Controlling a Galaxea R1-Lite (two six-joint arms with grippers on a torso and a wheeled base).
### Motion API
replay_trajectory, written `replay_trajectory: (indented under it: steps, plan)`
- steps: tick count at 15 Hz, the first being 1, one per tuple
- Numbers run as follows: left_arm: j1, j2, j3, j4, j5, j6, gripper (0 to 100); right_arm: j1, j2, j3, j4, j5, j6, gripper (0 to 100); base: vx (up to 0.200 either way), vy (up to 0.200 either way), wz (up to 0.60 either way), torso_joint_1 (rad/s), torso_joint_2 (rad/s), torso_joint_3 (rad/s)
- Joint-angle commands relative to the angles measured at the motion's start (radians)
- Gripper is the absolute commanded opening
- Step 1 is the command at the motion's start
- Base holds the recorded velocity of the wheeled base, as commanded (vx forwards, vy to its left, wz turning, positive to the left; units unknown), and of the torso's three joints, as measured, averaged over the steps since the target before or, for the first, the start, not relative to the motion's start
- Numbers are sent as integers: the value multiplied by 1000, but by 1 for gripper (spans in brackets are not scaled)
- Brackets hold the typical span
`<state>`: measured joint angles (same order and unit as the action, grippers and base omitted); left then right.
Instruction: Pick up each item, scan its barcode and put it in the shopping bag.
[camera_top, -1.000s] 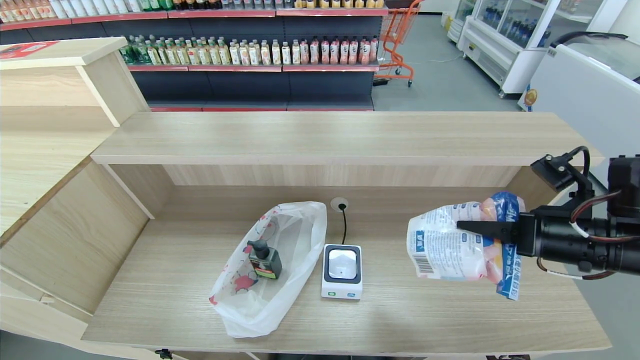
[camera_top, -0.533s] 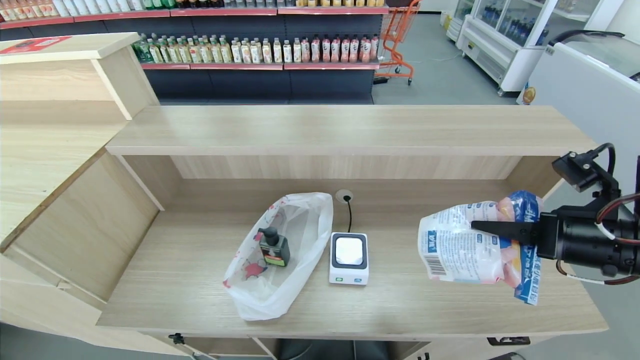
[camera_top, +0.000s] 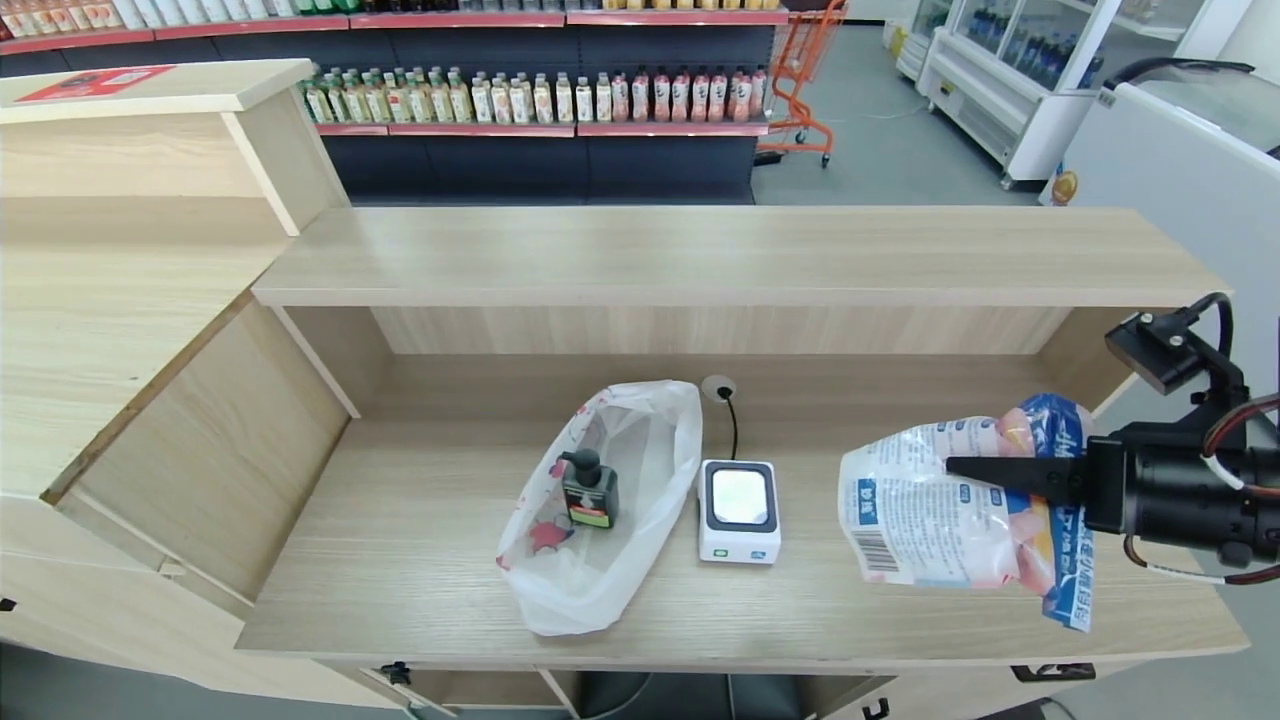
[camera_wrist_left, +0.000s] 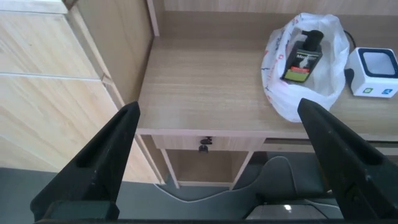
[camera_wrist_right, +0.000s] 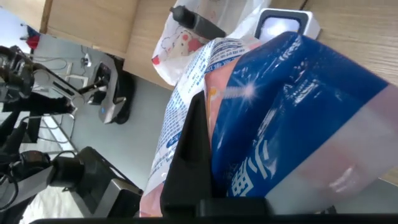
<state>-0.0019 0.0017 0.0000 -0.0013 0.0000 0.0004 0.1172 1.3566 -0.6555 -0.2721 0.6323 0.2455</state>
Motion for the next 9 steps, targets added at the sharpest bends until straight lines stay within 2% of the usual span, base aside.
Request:
replay_trajectory:
  steps: [1, 4, 5, 6, 8, 9]
  plan:
    - [0, 0, 0, 0, 0, 1, 100, -1, 6, -3, 7, 0, -2, 0, 0, 200, 0, 2, 17, -2]
    - [0, 0, 0, 0, 0, 1, 100, -4, 55, -33, 10, -5, -22, 0, 0, 200, 0, -4, 2, 2]
    - [0, 0, 0, 0, 0, 1, 100, -19, 85, -45, 10, -22, -68, 0, 0, 0, 0, 0, 0, 0]
    - [0, 0, 0, 0, 0, 1, 100, -22, 124, -56, 11, -76, -120, 0, 0, 0, 0, 0, 0, 0]
    - [0, 0, 0, 0, 0, 1, 100, -16, 210, -82, 1, -261, -144, 0, 0, 0, 0, 0, 0, 0]
    - [0, 0, 0, 0, 0, 1, 100, -16, 231, -92, 1, -275, -144, 0, 0, 0, 0, 0, 0, 0]
